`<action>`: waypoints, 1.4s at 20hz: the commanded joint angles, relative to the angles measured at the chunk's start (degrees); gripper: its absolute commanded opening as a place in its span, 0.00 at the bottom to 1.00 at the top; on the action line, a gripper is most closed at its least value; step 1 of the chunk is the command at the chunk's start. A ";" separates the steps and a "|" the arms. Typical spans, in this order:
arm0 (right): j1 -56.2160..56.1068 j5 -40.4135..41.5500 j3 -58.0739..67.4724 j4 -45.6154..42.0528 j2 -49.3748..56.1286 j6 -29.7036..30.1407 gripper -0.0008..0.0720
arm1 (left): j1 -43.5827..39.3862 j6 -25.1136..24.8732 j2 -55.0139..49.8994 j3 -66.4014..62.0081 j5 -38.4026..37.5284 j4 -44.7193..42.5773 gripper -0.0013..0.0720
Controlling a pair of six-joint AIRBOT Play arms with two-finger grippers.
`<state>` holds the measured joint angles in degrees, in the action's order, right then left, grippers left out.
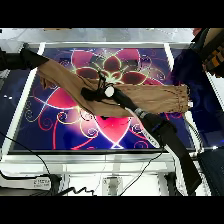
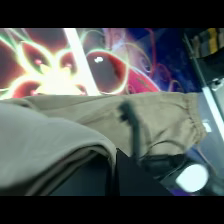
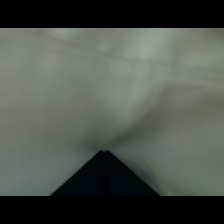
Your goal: Fold the clothes and pants, and hang the long-sleeved shirts on hangers.
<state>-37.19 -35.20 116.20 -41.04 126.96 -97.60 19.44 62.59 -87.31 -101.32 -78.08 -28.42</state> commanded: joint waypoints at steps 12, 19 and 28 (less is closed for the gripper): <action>18.38 -26.36 1.09 -19.54 -10.29 3.69 0.04 | -10.99 -0.04 -7.56 -0.07 8.59 -2.36 0.04; 29.83 -29.29 1.11 -20.68 -16.65 4.28 0.04 | -27.19 -0.07 -12.13 -0.07 11.76 -3.67 0.04; 31.54 -32.96 1.01 -20.74 -16.96 5.35 0.04 | -43.85 -0.02 -23.43 -0.07 15.87 -7.56 0.04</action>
<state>-5.98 -67.35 117.21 -61.69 110.15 -92.64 -20.36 62.54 -107.68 -101.34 -64.12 -35.42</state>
